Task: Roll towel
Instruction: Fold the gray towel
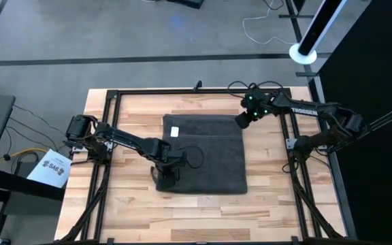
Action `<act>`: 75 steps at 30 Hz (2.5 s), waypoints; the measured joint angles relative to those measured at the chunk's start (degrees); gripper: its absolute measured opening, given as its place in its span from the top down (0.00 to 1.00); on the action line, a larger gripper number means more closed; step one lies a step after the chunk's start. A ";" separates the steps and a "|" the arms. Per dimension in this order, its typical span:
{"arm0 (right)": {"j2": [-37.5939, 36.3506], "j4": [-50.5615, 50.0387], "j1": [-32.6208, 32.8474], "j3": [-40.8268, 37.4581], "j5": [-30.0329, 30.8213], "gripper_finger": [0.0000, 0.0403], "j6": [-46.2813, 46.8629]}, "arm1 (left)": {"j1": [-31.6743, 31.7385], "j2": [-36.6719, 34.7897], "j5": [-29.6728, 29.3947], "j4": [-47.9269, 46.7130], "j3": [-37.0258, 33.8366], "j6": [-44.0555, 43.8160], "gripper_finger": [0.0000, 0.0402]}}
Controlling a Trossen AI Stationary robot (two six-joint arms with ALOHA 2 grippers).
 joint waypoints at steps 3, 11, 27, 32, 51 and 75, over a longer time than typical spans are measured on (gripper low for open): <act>4.03 2.32 1.05 0.00 -0.07 0.86 -0.24 | 0.00 0.00 -0.07 0.86 0.00 -0.61 0.63; 8.00 4.62 5.60 1.19 -7.35 0.87 -3.17 | 0.02 -0.07 -0.20 1.78 0.02 -1.71 0.63; 5.60 -1.08 11.59 6.39 18.79 0.99 -10.52 | 0.07 -0.17 -0.66 4.61 -2.12 -2.77 0.63; 5.60 -2.81 11.40 7.50 18.86 0.98 -10.30 | 0.07 -0.17 -0.66 4.52 -2.12 -2.78 0.63; 10.52 0.68 6.08 7.52 -8.79 0.61 -14.80 | 0.07 -0.17 -0.63 4.55 -2.12 -2.45 0.63; 4.03 -6.57 13.82 9.35 24.82 1.00 -17.74 | 0.02 -0.17 -0.61 5.01 -2.10 -4.65 0.63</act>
